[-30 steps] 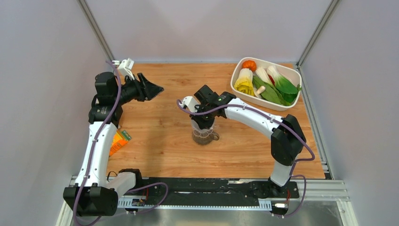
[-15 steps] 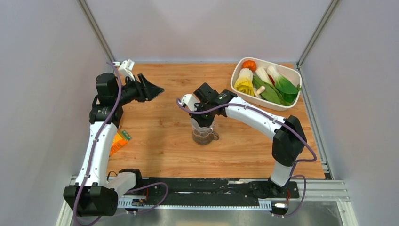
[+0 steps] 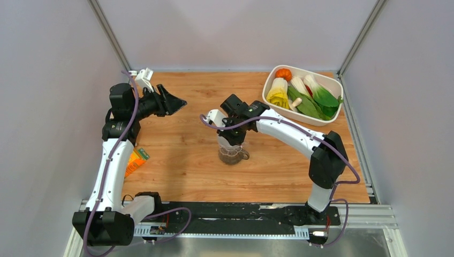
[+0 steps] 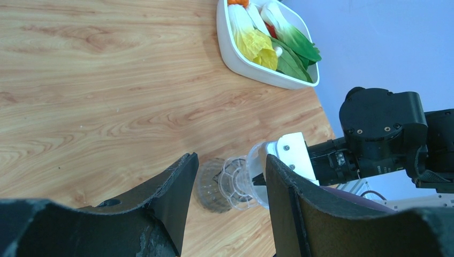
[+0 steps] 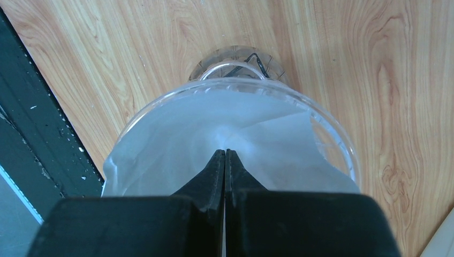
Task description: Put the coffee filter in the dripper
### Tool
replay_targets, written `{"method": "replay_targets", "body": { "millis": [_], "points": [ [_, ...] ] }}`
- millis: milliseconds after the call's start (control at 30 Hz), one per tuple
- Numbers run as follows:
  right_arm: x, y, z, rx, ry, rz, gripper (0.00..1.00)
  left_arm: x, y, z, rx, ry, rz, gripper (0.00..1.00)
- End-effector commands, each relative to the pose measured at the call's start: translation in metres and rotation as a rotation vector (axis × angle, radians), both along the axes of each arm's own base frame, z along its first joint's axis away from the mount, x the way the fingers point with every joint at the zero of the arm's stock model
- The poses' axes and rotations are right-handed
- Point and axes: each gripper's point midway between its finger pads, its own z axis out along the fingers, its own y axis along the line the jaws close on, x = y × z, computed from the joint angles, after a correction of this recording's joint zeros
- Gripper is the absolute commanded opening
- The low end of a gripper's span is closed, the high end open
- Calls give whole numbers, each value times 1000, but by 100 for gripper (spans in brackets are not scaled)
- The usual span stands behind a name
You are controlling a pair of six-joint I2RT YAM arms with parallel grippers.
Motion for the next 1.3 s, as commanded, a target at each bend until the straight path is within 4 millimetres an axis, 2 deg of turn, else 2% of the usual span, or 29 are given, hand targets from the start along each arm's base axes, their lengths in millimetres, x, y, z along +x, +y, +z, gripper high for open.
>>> {"method": "replay_targets", "body": {
  "millis": [0, 233, 400, 667, 1100, 1267],
  "points": [
    [4, 5, -4, -19, -5, 17, 0, 0, 1, 14, -4, -58, 2, 60],
    [8, 8, -16, -21, -9, 14, 0, 1, 2, 13, 0, -54, 2, 60],
    [11, 14, -9, 20, -30, -1, 0, 1, 2, 14, 0, -57, 3, 60],
    [12, 24, 25, 115, -68, -6, 0, 1, 2, 14, -2, -54, 1, 60],
    [12, 21, 62, 178, -135, -1, 0, 3, 1, 9, -1, -40, -6, 60],
    [16, 15, 94, 248, -182, 6, 0, -2, -5, -1, -3, -25, -67, 59]
  ]
}}
